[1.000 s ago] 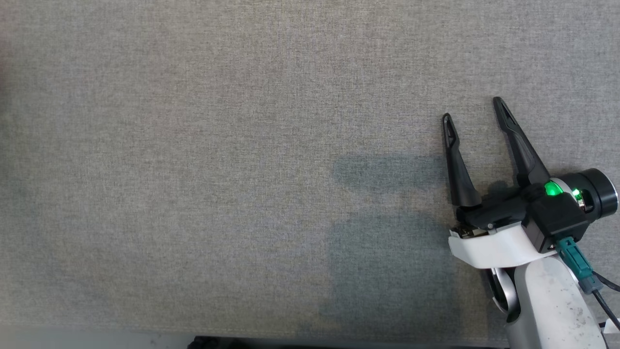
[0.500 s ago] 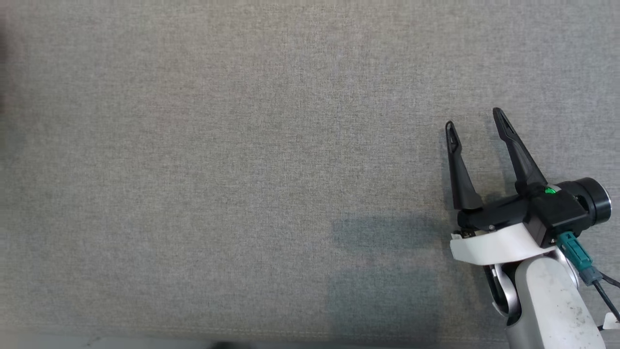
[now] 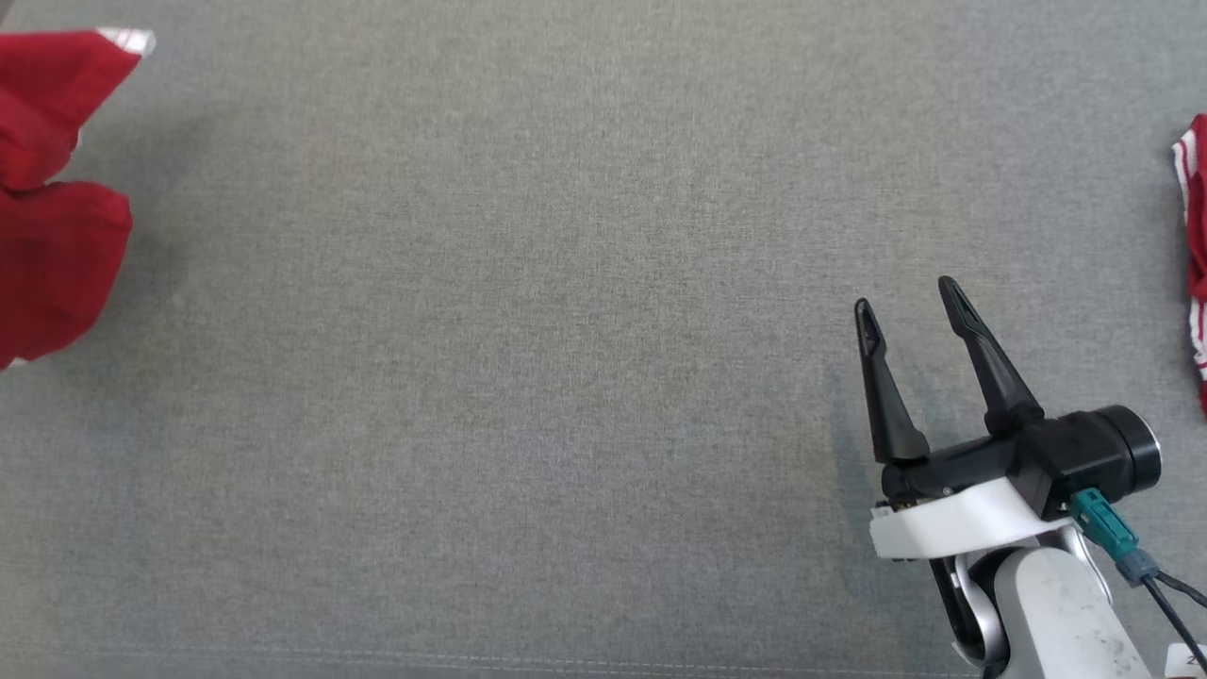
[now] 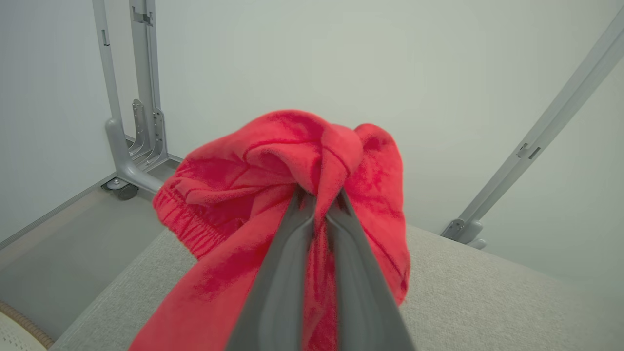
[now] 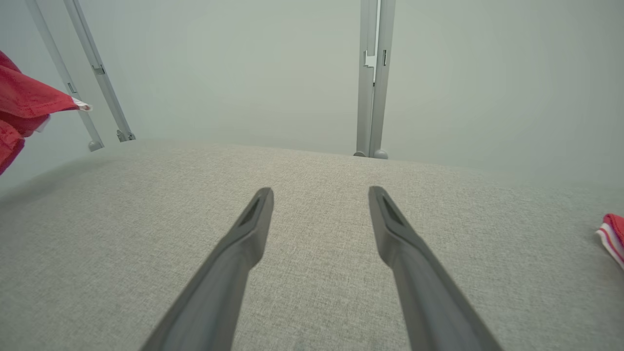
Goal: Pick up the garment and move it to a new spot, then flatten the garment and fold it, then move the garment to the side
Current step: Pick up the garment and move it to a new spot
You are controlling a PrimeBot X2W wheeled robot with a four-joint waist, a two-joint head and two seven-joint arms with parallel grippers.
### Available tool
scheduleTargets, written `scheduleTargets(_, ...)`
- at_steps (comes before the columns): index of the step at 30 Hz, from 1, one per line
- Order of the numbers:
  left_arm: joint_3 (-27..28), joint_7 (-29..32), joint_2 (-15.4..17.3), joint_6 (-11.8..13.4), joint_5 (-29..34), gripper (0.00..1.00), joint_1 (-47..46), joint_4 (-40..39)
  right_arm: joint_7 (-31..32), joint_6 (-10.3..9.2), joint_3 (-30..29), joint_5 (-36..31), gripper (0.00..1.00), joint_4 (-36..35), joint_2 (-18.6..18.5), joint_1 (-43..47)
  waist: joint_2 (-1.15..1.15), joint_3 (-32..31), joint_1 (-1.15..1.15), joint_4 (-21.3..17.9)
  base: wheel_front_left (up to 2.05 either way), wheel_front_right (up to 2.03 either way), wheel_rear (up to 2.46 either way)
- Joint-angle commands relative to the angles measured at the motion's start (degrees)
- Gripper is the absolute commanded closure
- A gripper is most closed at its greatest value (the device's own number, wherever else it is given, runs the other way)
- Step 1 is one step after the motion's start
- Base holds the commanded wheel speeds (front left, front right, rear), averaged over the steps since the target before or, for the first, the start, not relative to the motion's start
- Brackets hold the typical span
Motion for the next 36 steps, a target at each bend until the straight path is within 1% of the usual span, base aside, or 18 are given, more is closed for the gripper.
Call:
scheduleTargets(1,0.2,-0.4,0.0,-0.2,1.1,1.0,1.5,-0.9,0.0,-0.1,-0.5,0.8,0.0,0.0,-0.2,1.2,0.0,-6.8,0.0,-1.2,0.0,0.0,0.0)
scheduleTargets(5,1.1,-0.5,-1.1,-0.2,1.9,1.0,4.5,-4.5,0.0,-0.1,-1.3,2.1,0.0,-0.4,-0.2,3.0,0.0,-10.5,0.0,-2.8,0.0,0.0,0.0)
scheduleTargets(12,4.4,-0.5,-2.9,3.2,2.5,1.0,11.1,-13.3,0.0,-0.11,-2.0,3.9,0.0,-1.0,-0.2,5.9,0.0,-14.2,0.0,-7.2,0.0,0.0,0.0)
scheduleTargets(20,6.2,-0.5,-4.8,7.0,4.2,1.0,18.6,-23.3,0.0,-0.1,-3.5,3.9,0.0,-2.6,-0.2,7.4,0.0,-14.1,0.0,-13.1,0.0,0.0,0.0)
scheduleTargets(25,4.7,-0.4,-6.6,8.3,5.6,1.0,21.0,-27.8,0.0,-0.1,-3.7,5.3,0.0,-3.4,-0.2,7.7,0.0,-13.0,0.0,-16.3,0.0,0.0,0.0)
scheduleTargets(28,3.4,0.1,-7.8,8.6,5.6,1.0,21.6,-29.1,0.0,-0.1,-3.4,5.7,0.0,-3.8,-0.2,7.8,0.0,-11.7,0.0,-17.8,0.0,0.0,0.0)
scheduleTargets(32,1.9,0.8,-9.0,8.8,6.0,1.0,21.4,-29.2,0.0,-0.1,-3.3,6.0,0.0,-4.2,-0.2,7.5,0.0,-10.2,0.0,-19.0,0.0,0.0,0.0)
scheduleTargets(36,-0.8,1.3,-10.8,9.3,8.2,1.0,19.9,-27.5,0.0,-0.1,-2.7,6.3,0.0,-4.8,-0.2,6.8,0.0,-8.2,0.0,-20.3,0.0,0.0,0.0)
